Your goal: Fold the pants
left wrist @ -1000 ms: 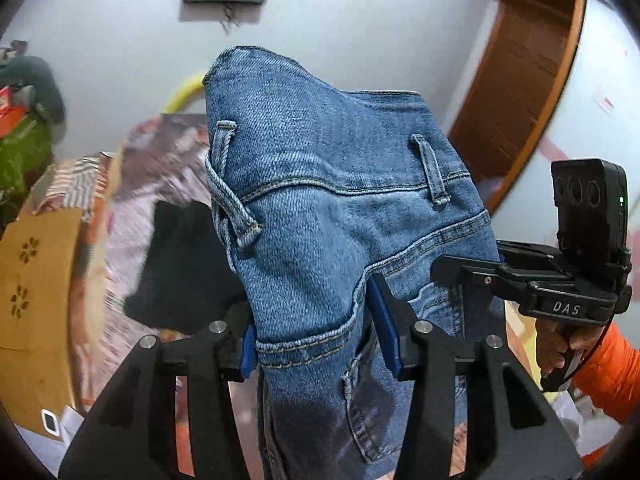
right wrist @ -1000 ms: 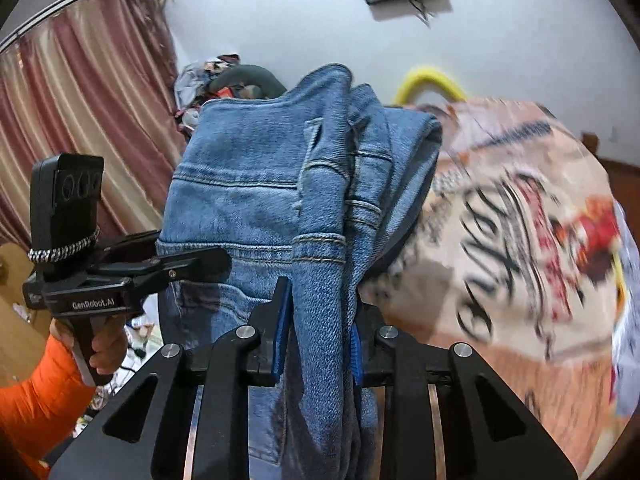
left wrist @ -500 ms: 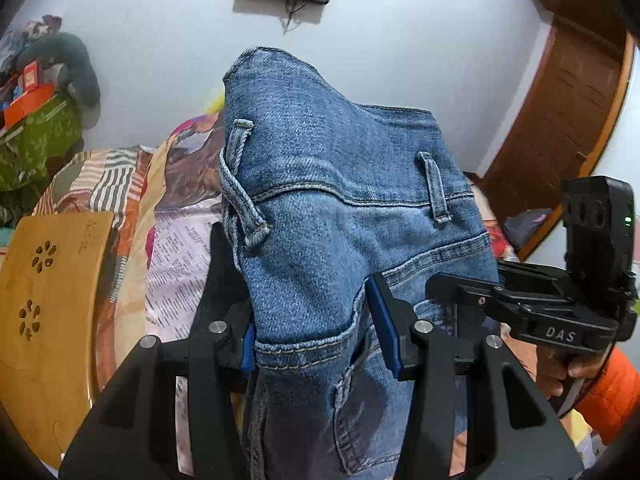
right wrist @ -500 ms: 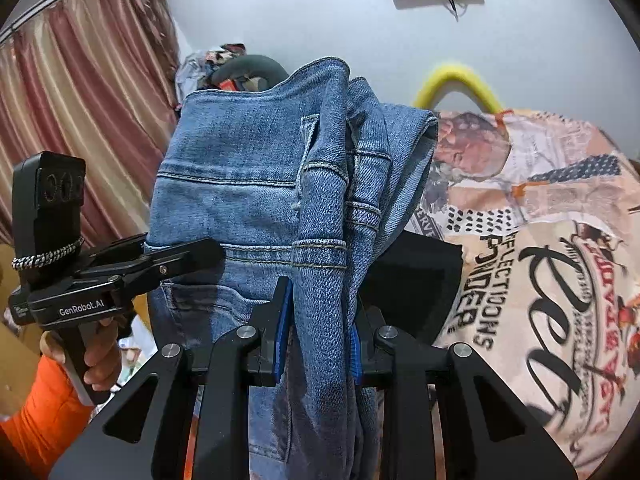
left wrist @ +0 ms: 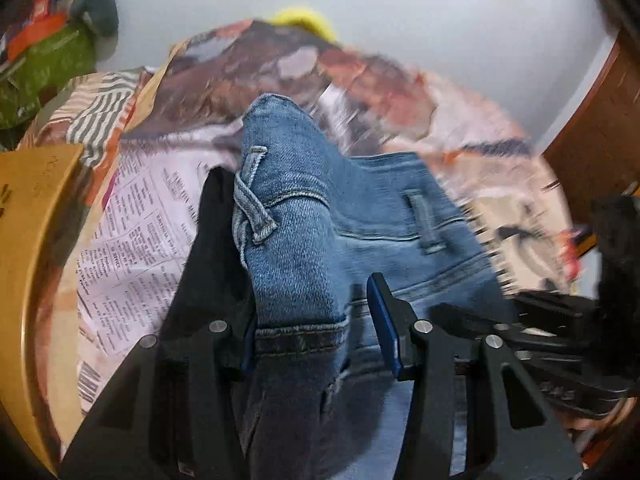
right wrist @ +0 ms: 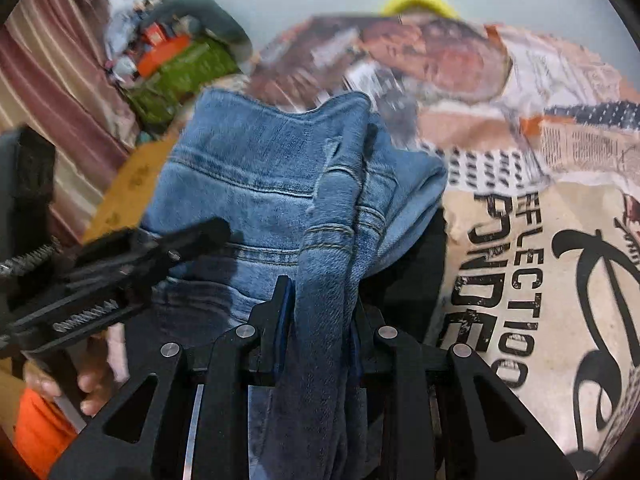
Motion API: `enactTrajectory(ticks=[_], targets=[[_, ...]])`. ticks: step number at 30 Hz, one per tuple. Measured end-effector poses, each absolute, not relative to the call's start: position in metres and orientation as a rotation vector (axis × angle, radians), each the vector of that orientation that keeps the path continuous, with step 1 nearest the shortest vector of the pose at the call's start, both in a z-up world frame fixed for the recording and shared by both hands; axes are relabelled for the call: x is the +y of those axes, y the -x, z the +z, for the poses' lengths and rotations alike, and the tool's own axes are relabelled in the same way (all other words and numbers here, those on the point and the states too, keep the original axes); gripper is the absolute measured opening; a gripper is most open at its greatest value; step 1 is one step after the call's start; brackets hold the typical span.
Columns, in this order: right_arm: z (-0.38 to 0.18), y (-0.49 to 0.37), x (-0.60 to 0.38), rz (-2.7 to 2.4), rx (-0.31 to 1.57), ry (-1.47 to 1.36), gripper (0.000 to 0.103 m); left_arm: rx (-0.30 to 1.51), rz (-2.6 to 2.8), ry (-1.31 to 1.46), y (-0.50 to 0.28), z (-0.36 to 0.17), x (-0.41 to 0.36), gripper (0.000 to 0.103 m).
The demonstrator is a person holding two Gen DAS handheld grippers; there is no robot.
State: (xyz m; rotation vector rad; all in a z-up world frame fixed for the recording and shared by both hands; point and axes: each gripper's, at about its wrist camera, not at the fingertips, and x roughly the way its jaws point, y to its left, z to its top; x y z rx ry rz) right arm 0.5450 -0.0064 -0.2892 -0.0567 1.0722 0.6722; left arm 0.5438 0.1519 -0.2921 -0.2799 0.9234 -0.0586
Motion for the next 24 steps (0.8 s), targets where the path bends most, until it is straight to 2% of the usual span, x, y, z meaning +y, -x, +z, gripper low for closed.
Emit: enactTrajectory(ticks=[3, 9, 13, 24], targets=[[-0.294, -0.542, -0.015, 0.661, 1.092, 0.025, 0.03, 0.941, -0.036, 0.295, -0.542, -0.3, 0.157, 0.052], [-0.268, -0.514, -0.035, 0.644, 1.049, 0.042, 0.038, 0.927, -0.005, 0.334, -0.521, -0.278, 0.173, 0.053], [-0.233, -0.493, -0.046, 0.663, 0.945, 0.066, 0.038, 0.869, -0.01, 0.3, -0.488, -0.237, 0.174, 0.055], [-0.078, -0.359, -0.09, 0.731, 0.522, 0.011, 0.038, 0.569, -0.024, 0.142, -0.345, -0.084, 0.137, 0.058]])
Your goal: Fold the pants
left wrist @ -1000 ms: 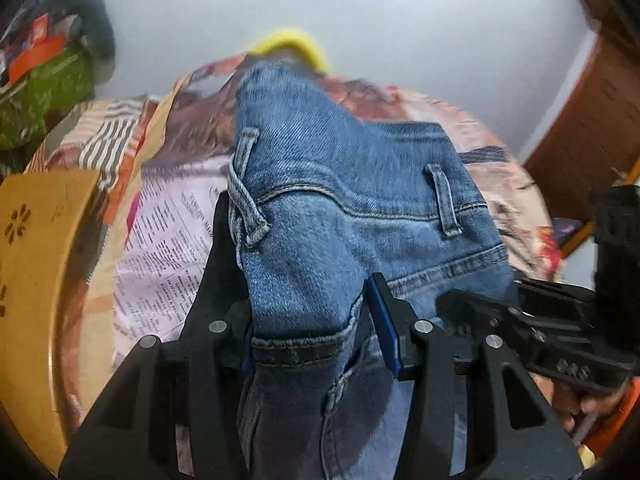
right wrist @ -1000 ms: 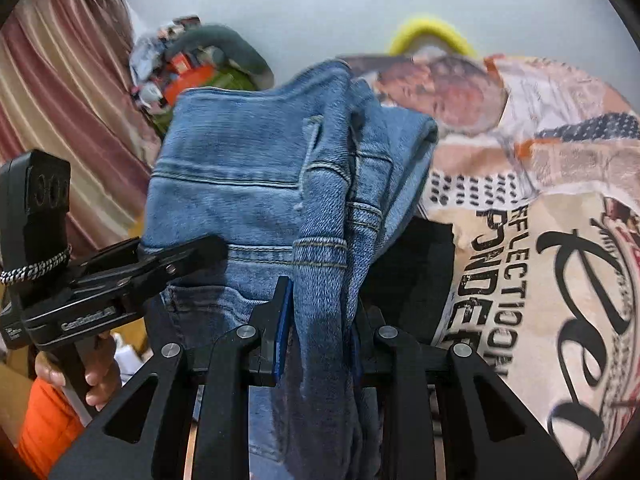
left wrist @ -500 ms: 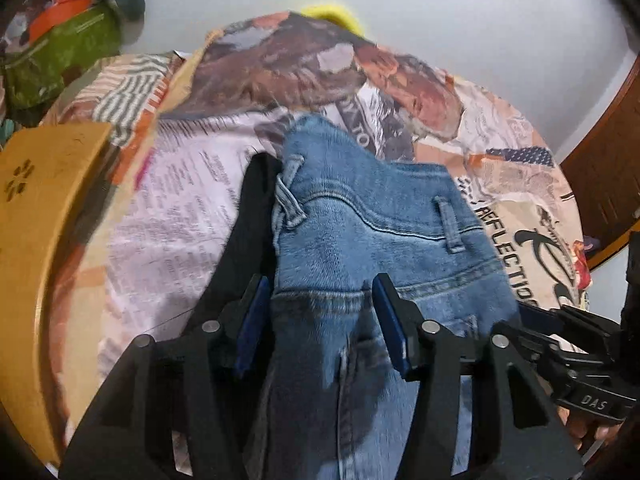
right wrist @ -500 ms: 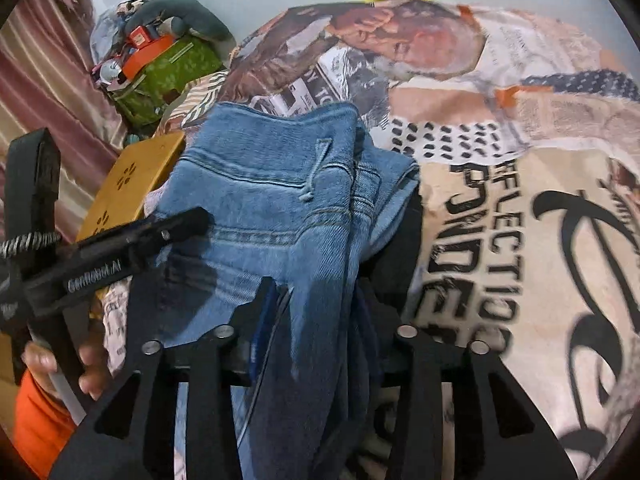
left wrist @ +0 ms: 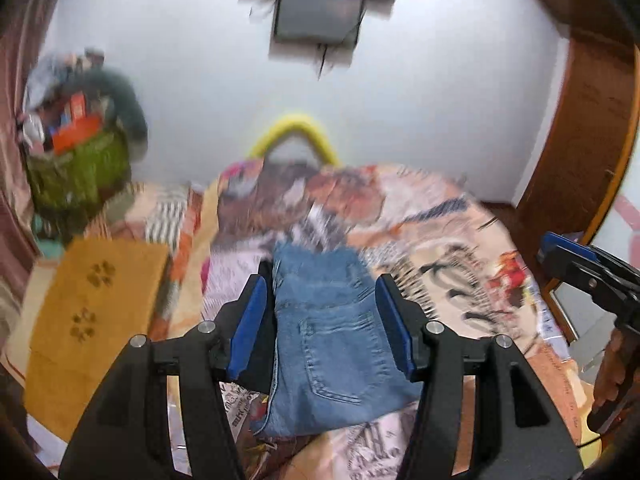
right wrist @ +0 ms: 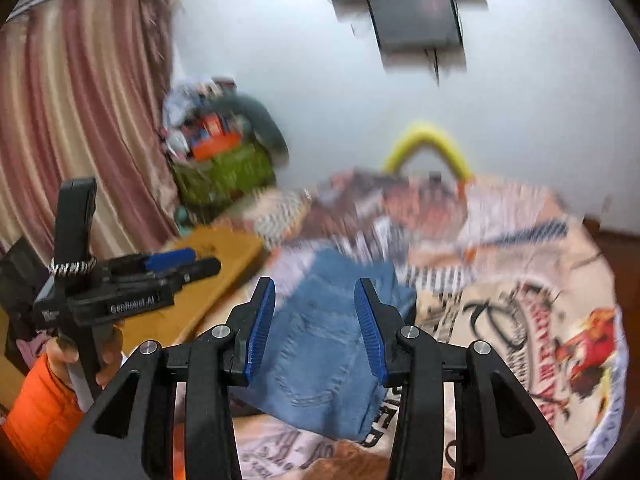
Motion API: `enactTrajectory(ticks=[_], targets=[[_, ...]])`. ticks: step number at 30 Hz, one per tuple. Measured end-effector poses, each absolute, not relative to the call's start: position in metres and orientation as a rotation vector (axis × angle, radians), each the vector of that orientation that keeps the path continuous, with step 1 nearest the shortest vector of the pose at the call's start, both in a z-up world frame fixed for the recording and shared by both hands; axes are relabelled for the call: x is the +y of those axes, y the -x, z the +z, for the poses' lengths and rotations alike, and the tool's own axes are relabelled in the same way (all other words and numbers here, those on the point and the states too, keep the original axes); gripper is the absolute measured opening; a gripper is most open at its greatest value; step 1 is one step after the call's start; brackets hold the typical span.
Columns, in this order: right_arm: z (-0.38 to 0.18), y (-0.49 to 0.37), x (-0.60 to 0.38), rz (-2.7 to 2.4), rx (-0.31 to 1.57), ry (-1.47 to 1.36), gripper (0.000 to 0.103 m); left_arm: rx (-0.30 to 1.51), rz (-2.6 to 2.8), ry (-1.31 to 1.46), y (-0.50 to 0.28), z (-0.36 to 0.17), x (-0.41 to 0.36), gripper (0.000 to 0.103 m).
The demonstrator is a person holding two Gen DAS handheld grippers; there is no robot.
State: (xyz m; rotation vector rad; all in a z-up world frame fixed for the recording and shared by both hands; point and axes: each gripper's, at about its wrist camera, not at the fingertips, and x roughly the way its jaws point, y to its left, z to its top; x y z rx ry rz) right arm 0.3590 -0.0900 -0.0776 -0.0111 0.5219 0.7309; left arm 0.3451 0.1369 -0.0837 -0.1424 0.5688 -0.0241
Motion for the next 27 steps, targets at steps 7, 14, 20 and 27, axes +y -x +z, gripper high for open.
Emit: enactTrajectory(ticks=[7, 14, 20, 27], targets=[[-0.021, -0.273, -0.117, 0.762, 0.338, -0.026, 0.038, 0.343, -0.019, 0.062, -0.23, -0.009, 0.098, 0.06], [0.0, -0.196, -0.129, 0.765, 0.195, -0.003, 0.038, 0.21, -0.001, 0.03, -0.146, 0.018, 0.07, 0.06], [0.0, -0.164, -0.135, 0.703, 0.136, 0.012, 0.056, 0.132, 0.034, 0.012, -0.098, 0.02, 0.052, 0.087], [-0.003, -0.151, -0.139, 0.602, 0.1, 0.013, 0.095, 0.11, 0.045, 0.033, -0.081, 0.016, 0.051, 0.101]])
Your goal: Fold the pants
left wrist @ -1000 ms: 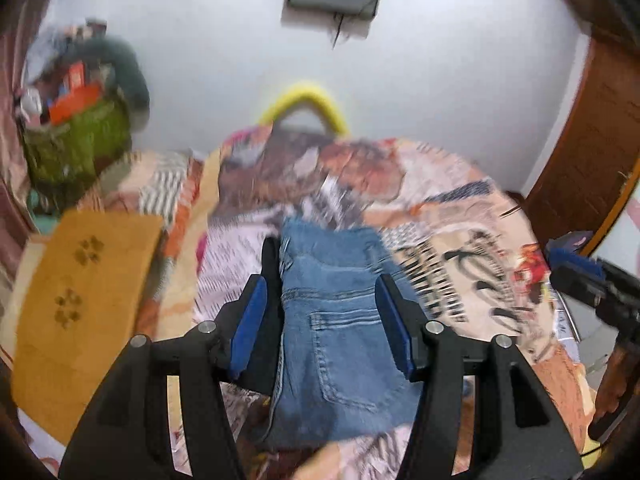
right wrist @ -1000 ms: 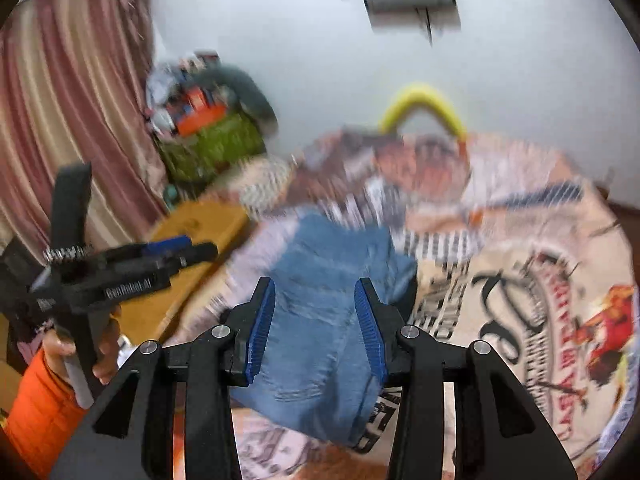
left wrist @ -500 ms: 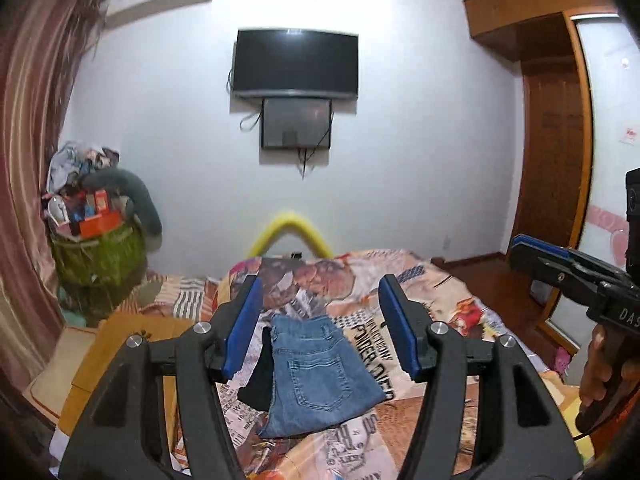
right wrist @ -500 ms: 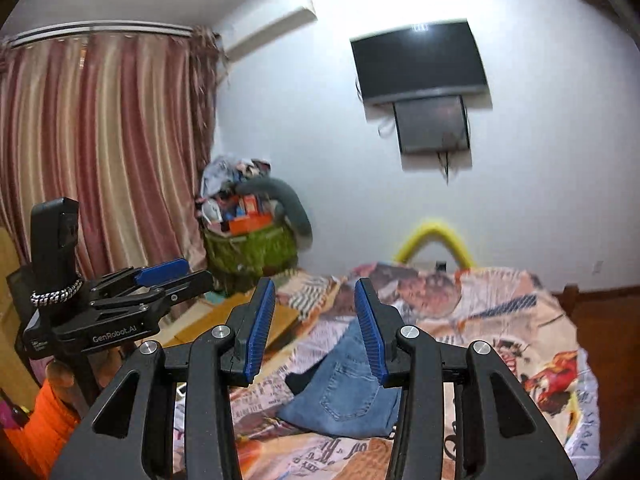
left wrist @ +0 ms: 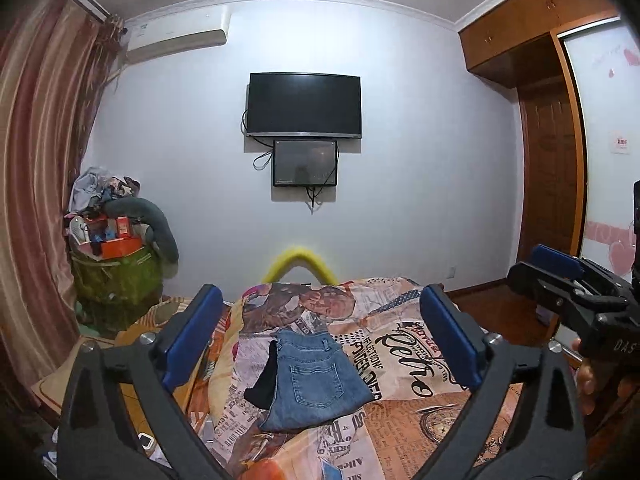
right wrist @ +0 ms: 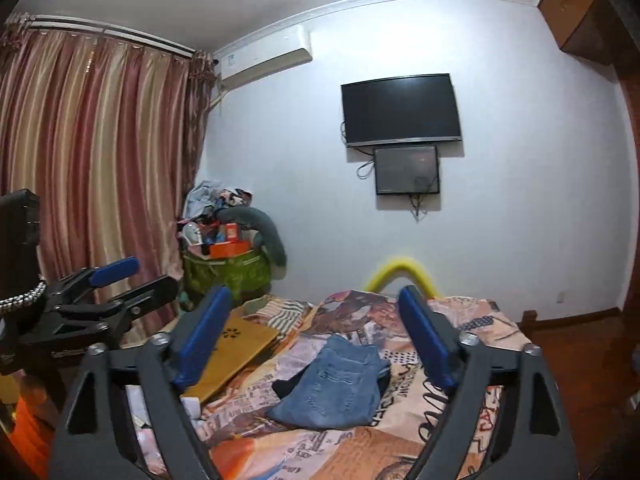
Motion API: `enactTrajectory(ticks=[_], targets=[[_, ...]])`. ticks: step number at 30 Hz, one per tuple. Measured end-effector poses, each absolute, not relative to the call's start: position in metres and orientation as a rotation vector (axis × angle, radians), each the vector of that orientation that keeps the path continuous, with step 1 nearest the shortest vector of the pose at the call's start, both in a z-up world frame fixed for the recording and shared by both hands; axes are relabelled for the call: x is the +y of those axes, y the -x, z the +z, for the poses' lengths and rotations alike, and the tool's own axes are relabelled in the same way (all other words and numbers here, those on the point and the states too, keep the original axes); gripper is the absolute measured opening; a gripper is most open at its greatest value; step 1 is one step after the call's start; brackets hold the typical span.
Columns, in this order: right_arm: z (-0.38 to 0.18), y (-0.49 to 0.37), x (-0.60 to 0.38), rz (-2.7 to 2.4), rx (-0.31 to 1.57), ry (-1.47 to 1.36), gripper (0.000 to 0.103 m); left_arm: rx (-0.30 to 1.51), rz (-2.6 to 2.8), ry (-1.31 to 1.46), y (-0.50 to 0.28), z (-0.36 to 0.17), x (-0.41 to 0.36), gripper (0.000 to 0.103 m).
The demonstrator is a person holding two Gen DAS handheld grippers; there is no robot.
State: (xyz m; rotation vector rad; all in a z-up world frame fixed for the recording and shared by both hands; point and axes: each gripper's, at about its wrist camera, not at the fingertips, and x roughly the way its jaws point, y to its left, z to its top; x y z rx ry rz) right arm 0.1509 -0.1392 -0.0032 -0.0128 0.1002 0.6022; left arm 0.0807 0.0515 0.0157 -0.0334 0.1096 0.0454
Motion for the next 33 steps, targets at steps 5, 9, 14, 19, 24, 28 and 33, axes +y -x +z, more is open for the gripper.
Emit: enactTrajectory(ticks=[5, 9, 14, 19, 24, 28, 33], targets=[[-0.002, -0.147, -0.139, 0.574, 0.091, 0.026, 0.103, 0.109, 0.042, 0.053, -0.075, 0.012, 0.049, 0.103], [-0.005, -0.15, -0.143, 0.59, 0.111, 0.008, 0.103, 0.112, 0.044, 0.062, -0.071, 0.009, 0.046, 0.103], [-0.011, -0.148, -0.147, 0.585, 0.114, 0.007, 0.103, 0.117, 0.047, 0.069, -0.072, 0.007, 0.048, 0.103], [-0.015, -0.145, -0.147, 0.587, 0.118, 0.009, 0.103, 0.124, 0.047, 0.071, -0.072, 0.003, 0.048, 0.103], [-0.015, -0.145, -0.148, 0.589, 0.125, 0.009, 0.103, 0.127, 0.043, 0.072, -0.073, 0.001, 0.048, 0.103], [-0.015, -0.145, -0.148, 0.587, 0.128, 0.004, 0.103, 0.129, 0.042, 0.069, -0.074, 0.001, 0.048, 0.103], [-0.015, -0.145, -0.149, 0.589, 0.139, -0.005, 0.103, 0.128, 0.042, 0.062, -0.074, 0.001, 0.048, 0.103]])
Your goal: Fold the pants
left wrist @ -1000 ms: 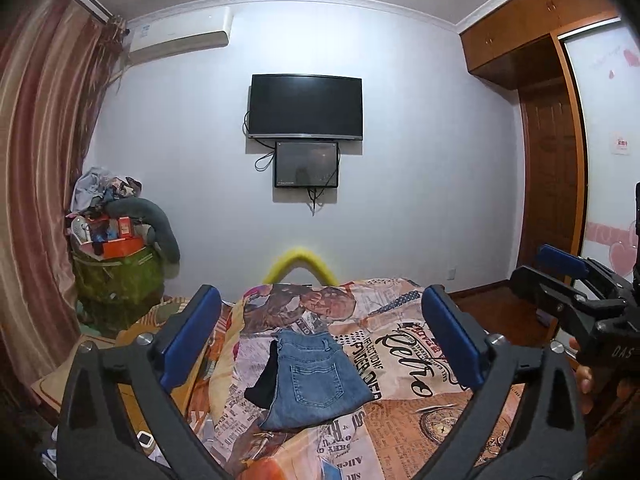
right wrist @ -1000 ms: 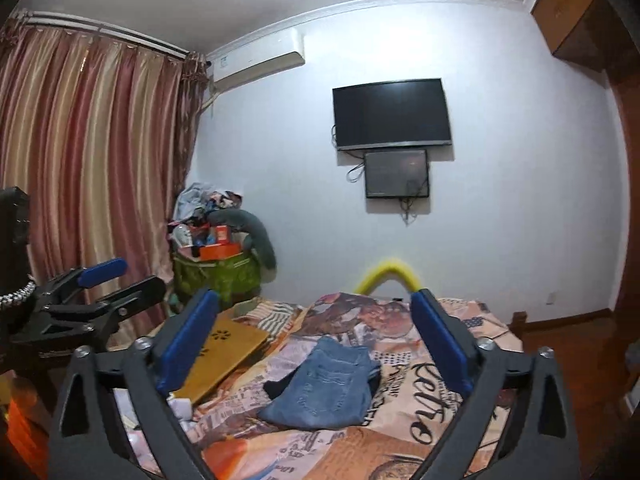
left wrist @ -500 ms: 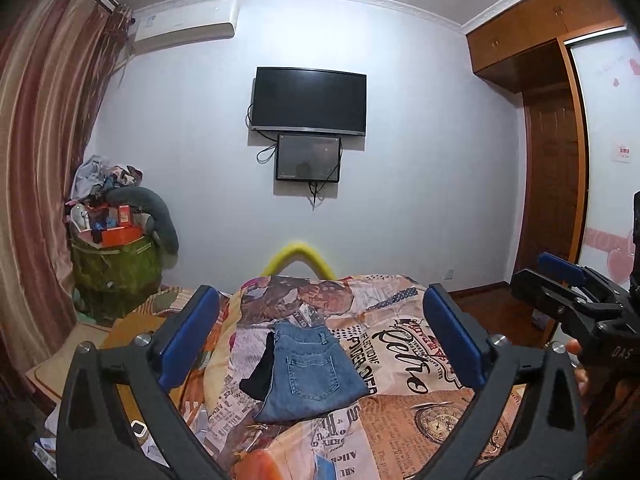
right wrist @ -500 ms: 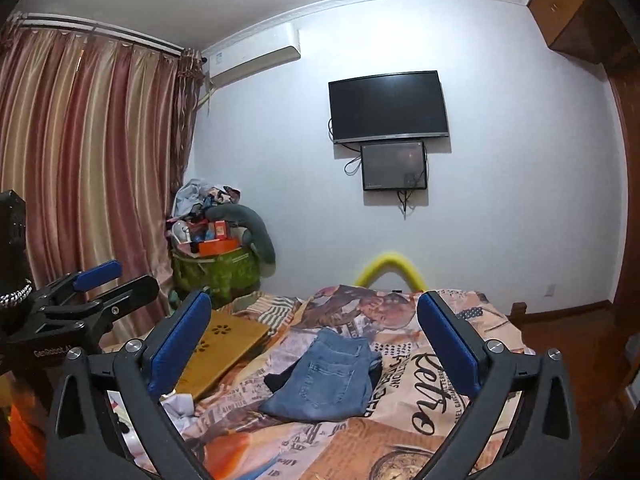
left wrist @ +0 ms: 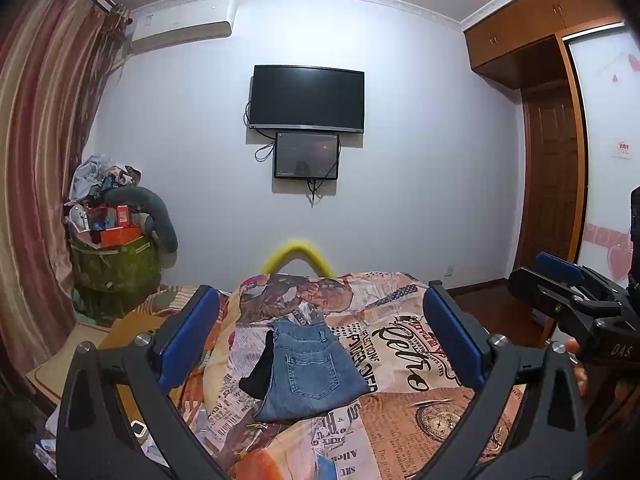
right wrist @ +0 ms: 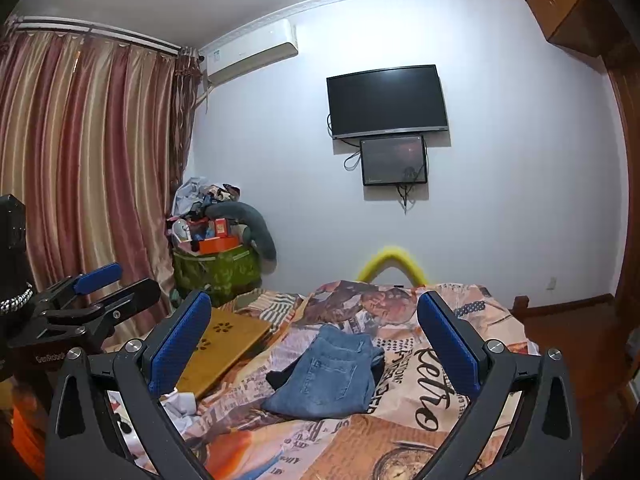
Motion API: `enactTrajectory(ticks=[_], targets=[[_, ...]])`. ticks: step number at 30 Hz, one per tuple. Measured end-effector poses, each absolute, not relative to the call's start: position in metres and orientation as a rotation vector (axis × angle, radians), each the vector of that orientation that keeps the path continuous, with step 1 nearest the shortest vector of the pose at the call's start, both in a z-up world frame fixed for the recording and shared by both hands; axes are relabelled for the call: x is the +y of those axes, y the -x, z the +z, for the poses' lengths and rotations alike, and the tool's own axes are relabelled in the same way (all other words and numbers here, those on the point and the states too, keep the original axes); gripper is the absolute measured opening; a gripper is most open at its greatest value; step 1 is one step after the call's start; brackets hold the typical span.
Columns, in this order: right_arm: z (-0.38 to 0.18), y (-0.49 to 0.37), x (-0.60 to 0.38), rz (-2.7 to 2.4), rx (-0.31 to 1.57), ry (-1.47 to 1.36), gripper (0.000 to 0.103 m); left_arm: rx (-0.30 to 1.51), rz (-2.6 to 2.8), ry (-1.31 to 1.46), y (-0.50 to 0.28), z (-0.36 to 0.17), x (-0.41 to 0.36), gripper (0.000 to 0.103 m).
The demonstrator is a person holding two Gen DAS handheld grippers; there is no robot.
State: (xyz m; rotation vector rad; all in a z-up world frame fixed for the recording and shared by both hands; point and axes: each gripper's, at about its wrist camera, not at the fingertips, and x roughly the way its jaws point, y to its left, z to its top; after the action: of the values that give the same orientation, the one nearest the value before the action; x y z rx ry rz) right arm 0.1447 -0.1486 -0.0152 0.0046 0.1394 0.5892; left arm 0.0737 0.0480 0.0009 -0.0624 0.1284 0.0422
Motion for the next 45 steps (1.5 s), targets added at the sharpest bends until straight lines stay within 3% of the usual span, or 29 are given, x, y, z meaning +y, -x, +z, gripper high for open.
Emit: enactTrajectory(ticks=[45], targets=[[-0.015, -0.146, -0.156, 0.582, 0.162, -0.025, 0.103, 0.134, 0.011, 0.075, -0.074, -0.003, 0.056, 0.103]])
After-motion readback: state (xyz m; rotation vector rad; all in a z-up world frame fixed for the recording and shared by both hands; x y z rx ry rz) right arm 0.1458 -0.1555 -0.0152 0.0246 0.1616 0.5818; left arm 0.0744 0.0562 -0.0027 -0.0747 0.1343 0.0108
